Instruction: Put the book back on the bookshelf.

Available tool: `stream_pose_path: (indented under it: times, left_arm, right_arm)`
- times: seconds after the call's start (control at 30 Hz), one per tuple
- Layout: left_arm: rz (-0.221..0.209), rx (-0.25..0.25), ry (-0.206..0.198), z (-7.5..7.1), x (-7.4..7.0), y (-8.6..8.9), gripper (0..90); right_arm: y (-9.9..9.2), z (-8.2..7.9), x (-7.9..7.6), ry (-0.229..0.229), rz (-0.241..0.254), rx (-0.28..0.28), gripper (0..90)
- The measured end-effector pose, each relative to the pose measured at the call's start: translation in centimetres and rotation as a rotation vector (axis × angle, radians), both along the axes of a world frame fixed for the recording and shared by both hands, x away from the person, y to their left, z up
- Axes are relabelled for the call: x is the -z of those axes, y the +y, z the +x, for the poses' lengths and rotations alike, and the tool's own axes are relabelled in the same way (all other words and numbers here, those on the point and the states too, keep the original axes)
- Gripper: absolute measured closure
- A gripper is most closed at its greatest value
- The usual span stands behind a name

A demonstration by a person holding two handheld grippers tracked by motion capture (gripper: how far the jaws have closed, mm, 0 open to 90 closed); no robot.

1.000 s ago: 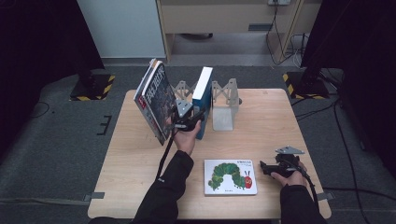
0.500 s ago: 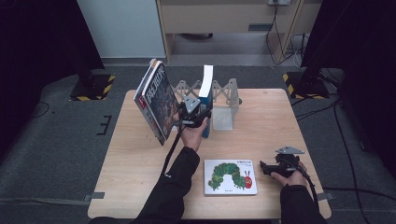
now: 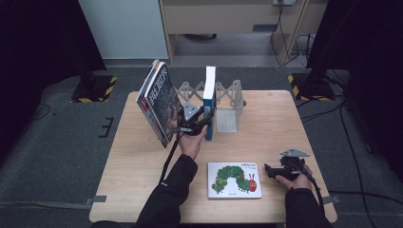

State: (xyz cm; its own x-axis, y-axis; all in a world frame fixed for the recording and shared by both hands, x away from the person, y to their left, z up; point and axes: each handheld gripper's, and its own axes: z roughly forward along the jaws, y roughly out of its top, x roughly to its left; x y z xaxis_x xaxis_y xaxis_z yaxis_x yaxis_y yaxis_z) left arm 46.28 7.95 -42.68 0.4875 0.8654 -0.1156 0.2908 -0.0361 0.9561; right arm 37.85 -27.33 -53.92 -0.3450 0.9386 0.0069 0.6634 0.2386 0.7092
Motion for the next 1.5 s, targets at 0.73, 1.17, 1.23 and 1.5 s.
stream_pose_path:
  times: [0.73, 1.17, 1.23, 1.5]
  left_arm:
    - [-0.020, 0.041, 0.011, -0.9, -0.3, 0.4, 52.9]
    - [0.054, 0.133, 0.014, -4.8, -1.6, 2.4, 50.1]
    - [0.056, 0.144, 0.014, -5.4, -1.8, 2.7, 49.1]
    - [0.104, 0.198, 0.055, -7.7, -1.0, 3.6, 47.2]
  right_arm:
    - [0.0, 0.0, 0.0, 0.000, -0.001, -0.005, 2.9]
    - [0.0, 0.0, 0.0, 0.002, -0.001, -0.002, 2.7]
    - [0.0, 0.0, 0.0, 0.000, -0.002, 0.004, 3.2]
    - [0.2, -0.4, -0.4, 0.000, -0.004, 0.017, 16.9]
